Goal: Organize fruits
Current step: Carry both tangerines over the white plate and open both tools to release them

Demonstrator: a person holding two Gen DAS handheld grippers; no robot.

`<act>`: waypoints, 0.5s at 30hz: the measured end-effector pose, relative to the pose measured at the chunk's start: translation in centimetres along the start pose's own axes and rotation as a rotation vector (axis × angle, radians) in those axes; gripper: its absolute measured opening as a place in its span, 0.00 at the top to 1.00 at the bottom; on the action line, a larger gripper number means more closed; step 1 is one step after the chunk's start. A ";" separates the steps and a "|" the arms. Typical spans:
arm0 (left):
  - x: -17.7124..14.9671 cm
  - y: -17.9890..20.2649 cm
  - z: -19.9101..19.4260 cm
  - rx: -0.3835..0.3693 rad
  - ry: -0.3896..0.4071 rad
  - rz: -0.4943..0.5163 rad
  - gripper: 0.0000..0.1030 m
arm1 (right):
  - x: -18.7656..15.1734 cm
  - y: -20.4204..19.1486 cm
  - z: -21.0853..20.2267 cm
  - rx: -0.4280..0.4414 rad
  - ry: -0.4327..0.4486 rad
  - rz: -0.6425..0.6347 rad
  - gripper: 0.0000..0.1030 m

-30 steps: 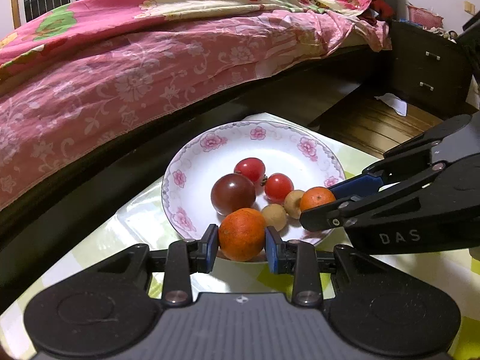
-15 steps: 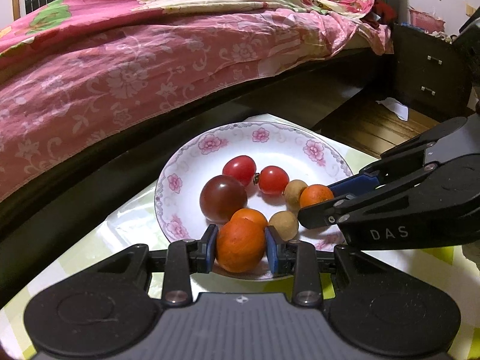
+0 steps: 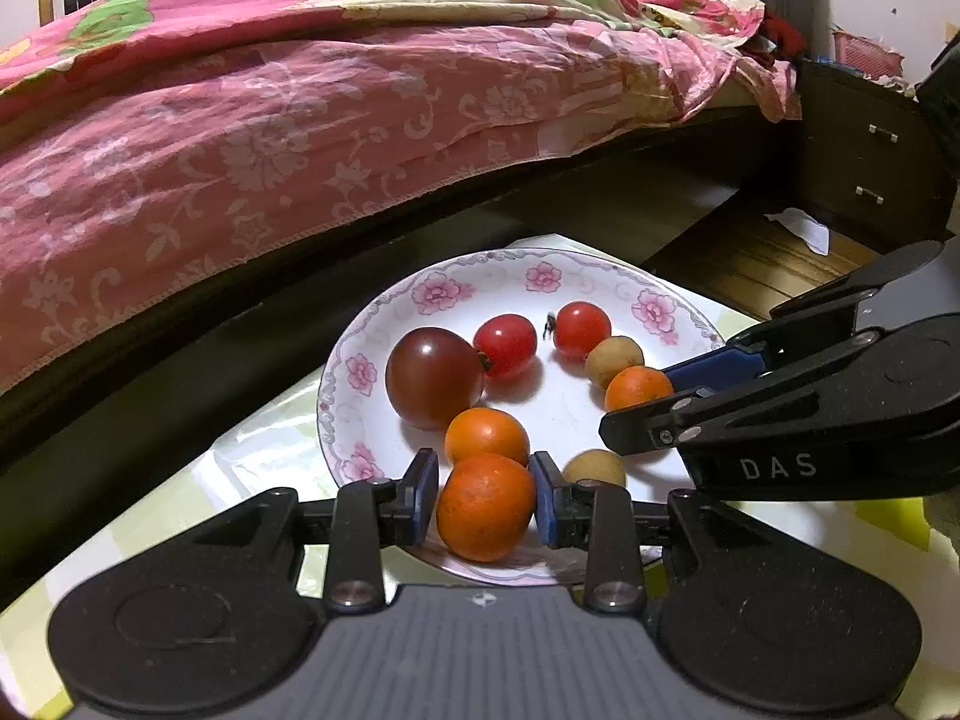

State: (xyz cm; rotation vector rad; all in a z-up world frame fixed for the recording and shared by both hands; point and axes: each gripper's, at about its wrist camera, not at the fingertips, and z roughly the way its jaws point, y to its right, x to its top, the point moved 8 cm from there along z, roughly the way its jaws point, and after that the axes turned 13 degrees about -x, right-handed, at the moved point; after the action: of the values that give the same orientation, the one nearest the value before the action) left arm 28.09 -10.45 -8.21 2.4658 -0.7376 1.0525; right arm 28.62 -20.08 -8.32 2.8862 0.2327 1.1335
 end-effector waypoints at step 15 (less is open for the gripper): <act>0.6 0.0 -1.2 0.023 0.014 -0.009 0.52 | -0.4 0.4 -0.5 -0.011 0.022 0.022 0.70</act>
State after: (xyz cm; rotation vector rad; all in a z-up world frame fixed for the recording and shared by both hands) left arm 27.78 -10.01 -6.92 2.4761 -0.7131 1.0799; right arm 28.02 -20.52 -8.18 2.8751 0.1947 1.1665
